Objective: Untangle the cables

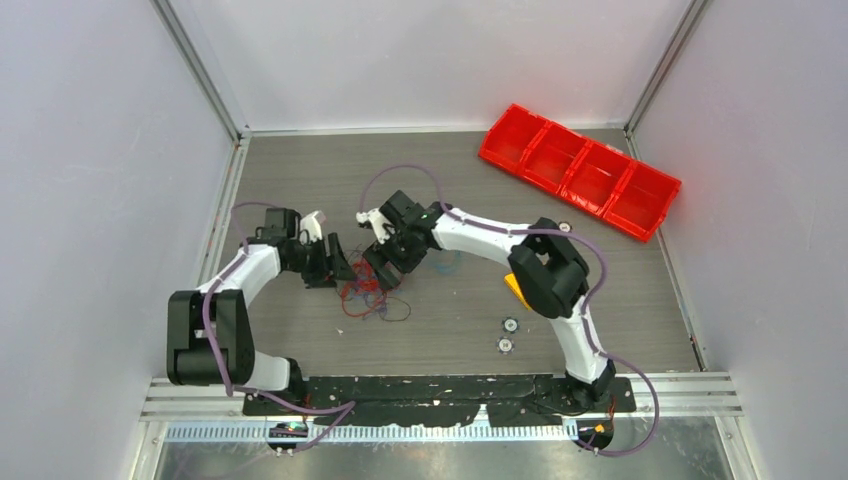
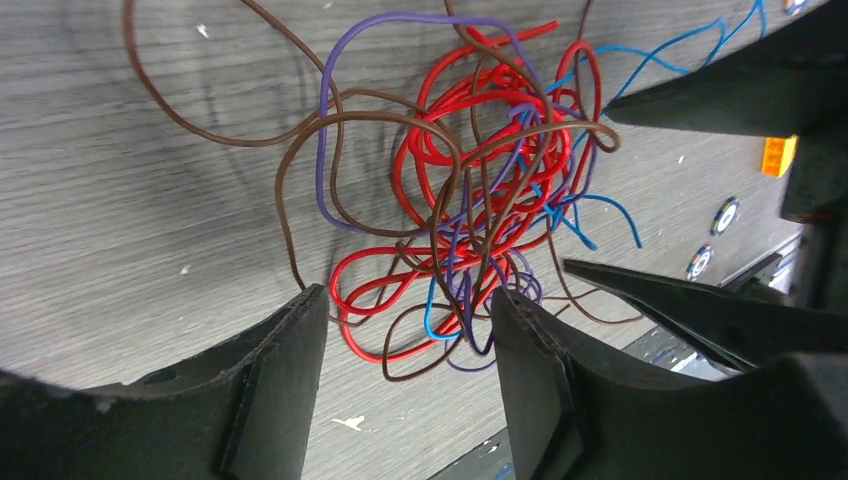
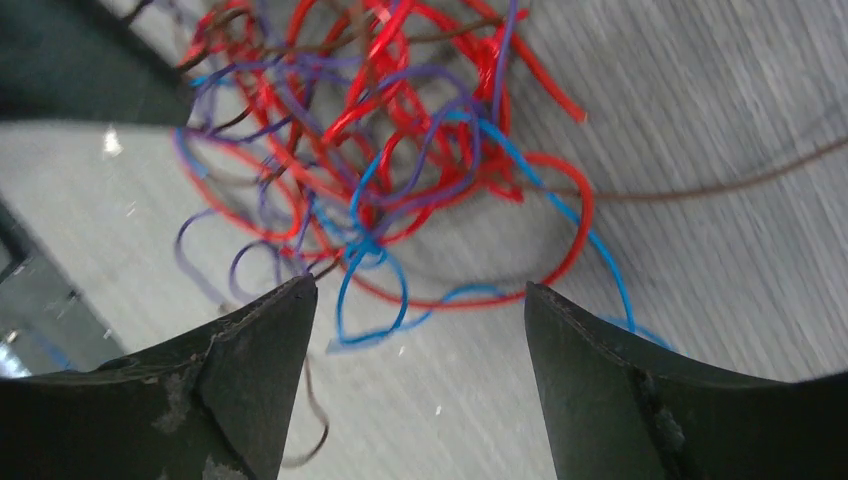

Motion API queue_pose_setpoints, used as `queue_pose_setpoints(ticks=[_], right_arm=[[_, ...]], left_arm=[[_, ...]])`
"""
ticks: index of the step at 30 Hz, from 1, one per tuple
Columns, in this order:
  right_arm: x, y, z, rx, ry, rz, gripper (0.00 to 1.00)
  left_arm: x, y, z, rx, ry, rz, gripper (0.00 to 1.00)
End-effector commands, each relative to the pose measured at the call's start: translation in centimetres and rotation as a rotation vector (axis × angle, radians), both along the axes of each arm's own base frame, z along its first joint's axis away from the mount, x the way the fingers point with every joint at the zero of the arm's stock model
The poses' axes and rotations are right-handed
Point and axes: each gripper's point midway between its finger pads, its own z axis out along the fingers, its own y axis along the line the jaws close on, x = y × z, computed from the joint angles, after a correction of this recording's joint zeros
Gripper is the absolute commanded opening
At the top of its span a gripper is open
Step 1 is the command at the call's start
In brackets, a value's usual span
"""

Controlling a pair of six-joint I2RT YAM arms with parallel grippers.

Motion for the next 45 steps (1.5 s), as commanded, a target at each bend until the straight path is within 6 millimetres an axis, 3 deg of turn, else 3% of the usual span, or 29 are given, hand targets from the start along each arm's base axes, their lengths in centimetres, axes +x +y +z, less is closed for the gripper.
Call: queue_pose_setpoints(ticks=[1,6,11,13,19,22,24,27,31,37,41,45], right_arm=[[3.3,2.9,0.1,0.03,-0.103,-0.075,0.8],[5.6,1.6,-2.9,-0.109,-0.217,-0.163,0.71],[6.2,-3.6,-5.0,-0.308,-0.309,-0.185,0.55],[6.2,-5.9,-4.7,-0.369,-0.352,-0.151,0.48],[7.3,-12.6,-4.8,-0.528,-0.394,-0.142,0.2],[7.8,-14.9,-4.5,-0.556,-0.367,-0.16,0.12],[8.1,-16.3,-4.4,-0.573,-0.358,-0.168,0.06],[8.6,-17.9,-4.1,-0.59,-0.353,-0.176,0.06],[9.3,-20.6,-3.9,-0.613,-0.344,-0.207,0.05],[9.5,-23.6,-3.9,-0.623,-0.315,-0.247,0.05],[9.2,-23.9,-4.4,-0.63,-0.308,-0.24,0.05],[8.8,-24.1,-4.8,-0.636,-0.298,-0.234,0.05]], left_arm=[[0.5,-0.9,-1.5,0.013,0.008,-0.014,0.6],[0.8,-1.8,-2.9,0.011,0.064,-0.05,0.52],[0.8,-0.9,-2.5,0.02,0.104,-0.082,0.13],[1.1,0.4,-1.9,0.055,0.087,-0.056,0.0],[1.0,4.6,1.6,0.13,0.006,-0.005,0.0],[1.7,7.2,5.0,0.196,-0.085,0.001,0.0],[1.7,7.9,7.8,0.235,-0.161,-0.047,0.0],[1.7,9.1,12.1,0.341,-0.291,-0.085,0.0],[2.2,12.2,17.1,0.511,-0.432,-0.042,0.0],[3.2,16.0,25.0,0.55,-0.57,0.113,0.0],[3.6,15.7,29.7,0.479,-0.676,0.129,0.0],[3.8,14.7,32.6,0.434,-0.748,0.133,0.0]])
